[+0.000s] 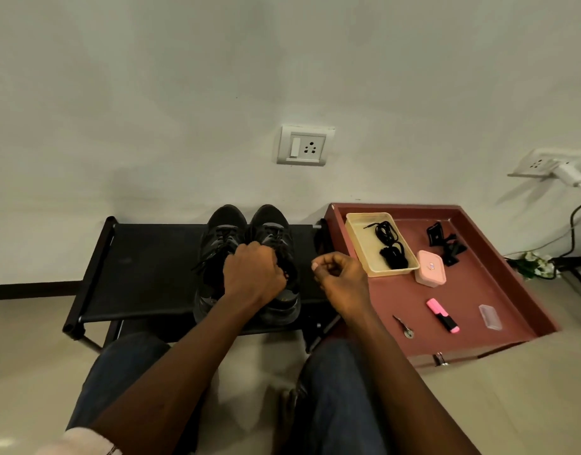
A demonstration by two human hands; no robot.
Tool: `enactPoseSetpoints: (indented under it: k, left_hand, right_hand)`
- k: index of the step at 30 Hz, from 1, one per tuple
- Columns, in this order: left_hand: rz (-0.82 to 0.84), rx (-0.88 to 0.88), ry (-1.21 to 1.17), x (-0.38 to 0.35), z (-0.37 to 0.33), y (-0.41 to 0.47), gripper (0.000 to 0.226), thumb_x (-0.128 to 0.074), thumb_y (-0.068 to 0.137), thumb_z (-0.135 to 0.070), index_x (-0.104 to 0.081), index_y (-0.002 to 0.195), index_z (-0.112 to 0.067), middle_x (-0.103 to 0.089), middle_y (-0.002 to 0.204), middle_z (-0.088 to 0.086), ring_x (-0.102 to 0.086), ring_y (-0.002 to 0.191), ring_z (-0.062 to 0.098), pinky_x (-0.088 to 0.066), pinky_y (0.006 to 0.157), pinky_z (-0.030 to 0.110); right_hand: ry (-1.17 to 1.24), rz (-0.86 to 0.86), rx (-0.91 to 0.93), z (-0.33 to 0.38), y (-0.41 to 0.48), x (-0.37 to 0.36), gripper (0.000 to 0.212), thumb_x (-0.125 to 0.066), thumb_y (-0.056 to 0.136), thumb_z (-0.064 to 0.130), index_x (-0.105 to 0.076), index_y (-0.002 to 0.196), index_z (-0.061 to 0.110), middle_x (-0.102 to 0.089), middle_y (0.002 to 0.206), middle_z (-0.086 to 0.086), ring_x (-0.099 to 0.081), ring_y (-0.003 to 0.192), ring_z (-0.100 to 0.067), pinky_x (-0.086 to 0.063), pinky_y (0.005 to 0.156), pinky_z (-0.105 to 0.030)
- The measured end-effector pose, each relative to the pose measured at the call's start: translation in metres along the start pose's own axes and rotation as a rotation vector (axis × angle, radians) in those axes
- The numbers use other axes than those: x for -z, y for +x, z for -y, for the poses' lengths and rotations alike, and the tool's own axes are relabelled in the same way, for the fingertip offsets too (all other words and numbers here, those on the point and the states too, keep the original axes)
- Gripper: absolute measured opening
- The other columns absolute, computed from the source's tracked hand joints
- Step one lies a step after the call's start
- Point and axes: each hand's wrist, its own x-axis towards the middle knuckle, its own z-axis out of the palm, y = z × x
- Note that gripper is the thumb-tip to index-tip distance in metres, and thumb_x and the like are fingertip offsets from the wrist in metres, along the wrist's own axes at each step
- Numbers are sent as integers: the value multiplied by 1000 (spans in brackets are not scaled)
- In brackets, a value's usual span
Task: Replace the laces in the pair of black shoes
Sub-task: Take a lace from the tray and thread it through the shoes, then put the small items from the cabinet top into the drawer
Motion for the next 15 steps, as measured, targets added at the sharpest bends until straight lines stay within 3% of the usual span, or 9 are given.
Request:
enactPoseSetpoints:
  k: [4, 6, 9, 12, 15]
  left_hand:
    - [-41, -85, -86, 9, -19, -17, 33, -62, 94, -42, -66, 122, -25, -60, 127, 1, -53, 120, 26, -41, 102, 45]
    - [-8, -200, -173, 10, -41, -29, 41, -64, 94, -47, -61, 130, -26, -57, 135, -1, -51, 127, 23, -41, 105, 46]
    - [154, -343, -235, 3, -82, -47, 56, -63, 94, -53, -51, 141, -26, -50, 145, -2, -46, 135, 20, -41, 111, 50]
    - [301, -427, -156, -18, -124, -57, 67, -59, 96, -58, -41, 150, -24, -41, 156, -1, -40, 143, 20, -39, 114, 52]
    - [388, -445, -57, -50, -153, -62, 77, -56, 96, -61, -31, 156, -20, -32, 162, 2, -35, 148, 23, -35, 117, 54]
  right_hand:
    - [-20, -58, 22, -16, -21, 42, 13, -72, 95, 15, -76, 90, 26, -75, 81, 11, -70, 75, -3, -56, 67, -23]
    - [-53, -105, 12, -32, -33, 70, 11, -72, 94, 16, -77, 91, 25, -75, 84, 11, -70, 79, -4, -55, 70, -22]
    - [-108, -165, -30, -59, -54, 110, 7, -73, 94, 18, -77, 95, 23, -75, 89, 10, -70, 84, -7, -56, 76, -28]
    - [-154, -214, -145, -93, -75, 147, 12, -72, 93, 20, -73, 84, 27, -73, 85, 12, -68, 83, -8, -51, 71, -26]
    - [-257, -217, -303, -135, -92, 175, 16, -69, 92, 20, -69, 78, 27, -72, 79, 8, -69, 82, -21, -48, 68, -27]
